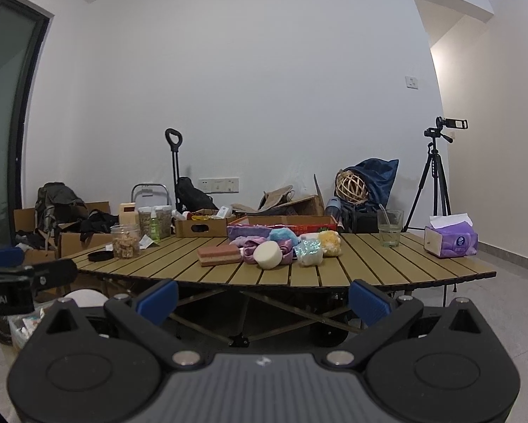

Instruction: Organize soft objects

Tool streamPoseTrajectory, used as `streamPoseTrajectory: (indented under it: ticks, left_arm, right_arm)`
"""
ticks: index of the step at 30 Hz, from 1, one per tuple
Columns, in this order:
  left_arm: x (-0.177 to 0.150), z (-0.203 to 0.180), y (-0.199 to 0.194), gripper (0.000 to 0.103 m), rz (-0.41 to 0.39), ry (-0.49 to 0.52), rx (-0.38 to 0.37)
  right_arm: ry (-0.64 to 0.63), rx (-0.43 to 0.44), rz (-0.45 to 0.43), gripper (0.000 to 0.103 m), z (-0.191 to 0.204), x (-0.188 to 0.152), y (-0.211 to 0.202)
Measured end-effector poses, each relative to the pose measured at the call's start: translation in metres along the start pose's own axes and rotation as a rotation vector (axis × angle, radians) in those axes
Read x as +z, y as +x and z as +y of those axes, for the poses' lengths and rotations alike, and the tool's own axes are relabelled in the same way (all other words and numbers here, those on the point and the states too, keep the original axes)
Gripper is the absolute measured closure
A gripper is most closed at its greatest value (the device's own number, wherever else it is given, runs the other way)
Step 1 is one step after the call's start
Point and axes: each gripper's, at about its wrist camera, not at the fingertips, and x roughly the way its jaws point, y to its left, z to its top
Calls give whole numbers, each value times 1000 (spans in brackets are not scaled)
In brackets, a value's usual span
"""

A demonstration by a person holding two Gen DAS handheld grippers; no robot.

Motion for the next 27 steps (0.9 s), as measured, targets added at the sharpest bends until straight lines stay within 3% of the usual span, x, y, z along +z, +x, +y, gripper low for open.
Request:
streamPoseTrajectory:
  ticks: [6,11,13,17,19,20,21,22,23,25,27]
  left_arm:
    - [5,4,49,0,25,6,19]
    - [14,17,116,0,67,-26,37]
    - [23,26,153,0,92,-59,57]
    - [36,45,233,0,124,-126,60]
    - [39,53,273,0,180,-150,53]
    - [40,57,297,3,227,-174,43]
    - [41,62,314,6,253,-198,33]
    - [41,68,335,15,279,-234,33]
    - [40,73,351,26,305,-259,40]
    - [39,85,388,36,364,-321,53]
    - [35,96,422,36,399,-393,29]
  right_arm:
    - [24,-15,-3,0,-15,6,45]
    - [32,-9,-29,0,-31,20,97]
    - [41,38,-49,0,-38,26,128]
    - [20,176,81,0,-42,44,209]
    - [5,207,128,2,-39,55,255]
    - [1,209,143,5,-36,61,276]
    - [4,220,159,16,-33,66,297]
    - [14,246,193,29,-30,72,326]
    - [30,274,233,35,-26,76,352]
    - [65,343,303,49,-18,82,404]
    - [78,404,361,56,-8,82,456]
